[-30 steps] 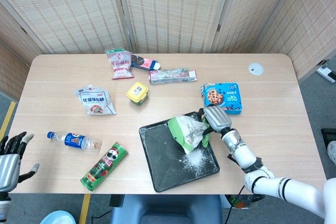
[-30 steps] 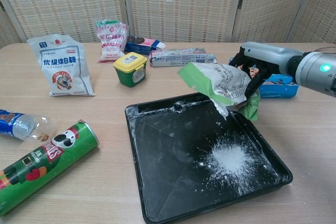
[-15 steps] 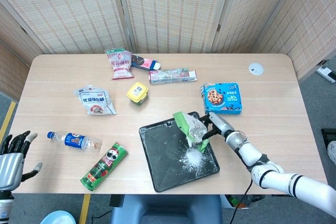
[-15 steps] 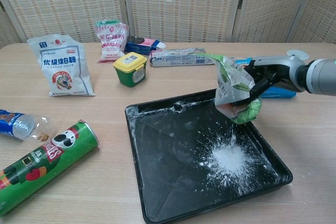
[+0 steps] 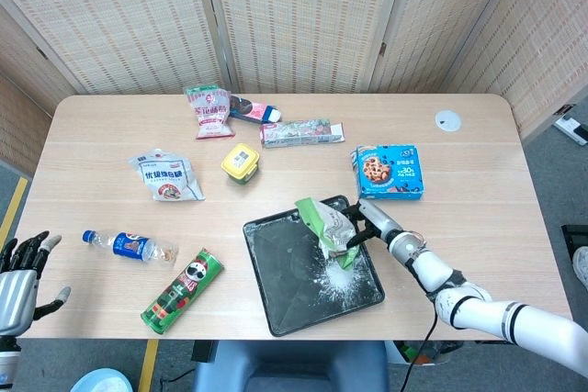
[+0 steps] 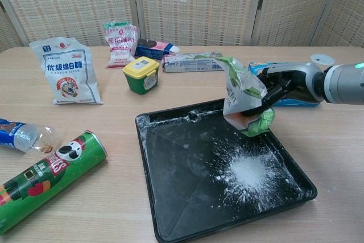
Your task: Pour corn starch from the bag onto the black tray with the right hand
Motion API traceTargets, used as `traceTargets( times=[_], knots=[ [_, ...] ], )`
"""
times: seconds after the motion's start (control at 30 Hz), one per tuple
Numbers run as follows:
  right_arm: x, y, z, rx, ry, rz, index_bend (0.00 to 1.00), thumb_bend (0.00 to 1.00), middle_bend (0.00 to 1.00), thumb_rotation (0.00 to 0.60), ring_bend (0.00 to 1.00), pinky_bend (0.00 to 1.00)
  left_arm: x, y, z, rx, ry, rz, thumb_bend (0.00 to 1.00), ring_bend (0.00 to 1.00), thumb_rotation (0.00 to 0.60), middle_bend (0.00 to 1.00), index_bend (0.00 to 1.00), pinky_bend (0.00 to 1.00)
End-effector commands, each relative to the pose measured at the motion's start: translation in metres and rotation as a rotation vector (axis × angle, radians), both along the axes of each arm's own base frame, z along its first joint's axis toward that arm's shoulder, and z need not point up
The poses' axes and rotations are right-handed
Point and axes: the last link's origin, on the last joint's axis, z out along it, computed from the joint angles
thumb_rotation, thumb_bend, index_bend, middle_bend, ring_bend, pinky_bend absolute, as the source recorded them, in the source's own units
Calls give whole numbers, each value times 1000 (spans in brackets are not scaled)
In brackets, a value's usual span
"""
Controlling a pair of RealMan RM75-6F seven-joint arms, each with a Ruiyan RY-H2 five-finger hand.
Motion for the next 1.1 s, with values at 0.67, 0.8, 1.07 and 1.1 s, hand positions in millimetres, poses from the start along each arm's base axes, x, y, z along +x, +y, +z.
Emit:
traceTargets(
  times=[0.67, 0.8, 1.07, 1.1],
  knots=[
    [-59, 3, 36, -26, -108, -224, 599, 185, 429, 600, 458, 185, 5, 2, -3, -13, -1, -11, 291, 132, 600, 124, 172, 0],
    [-69, 3, 33, -18, -84, -232, 583, 185, 404, 600, 437, 171, 8, 3, -5, -21, -1, -19, 291, 133, 600, 124, 171, 0],
    [-87, 2, 28, -66, -37, -203, 575, 184, 401, 600, 445, 171, 11, 4, -5, -21, 0, -23, 291, 133, 600, 124, 171, 0],
    [-89, 2, 27, -70, -30, -200, 575, 185, 402, 600, 449, 171, 11, 3, -6, -22, -1, -24, 291, 133, 600, 124, 171, 0]
  ],
)
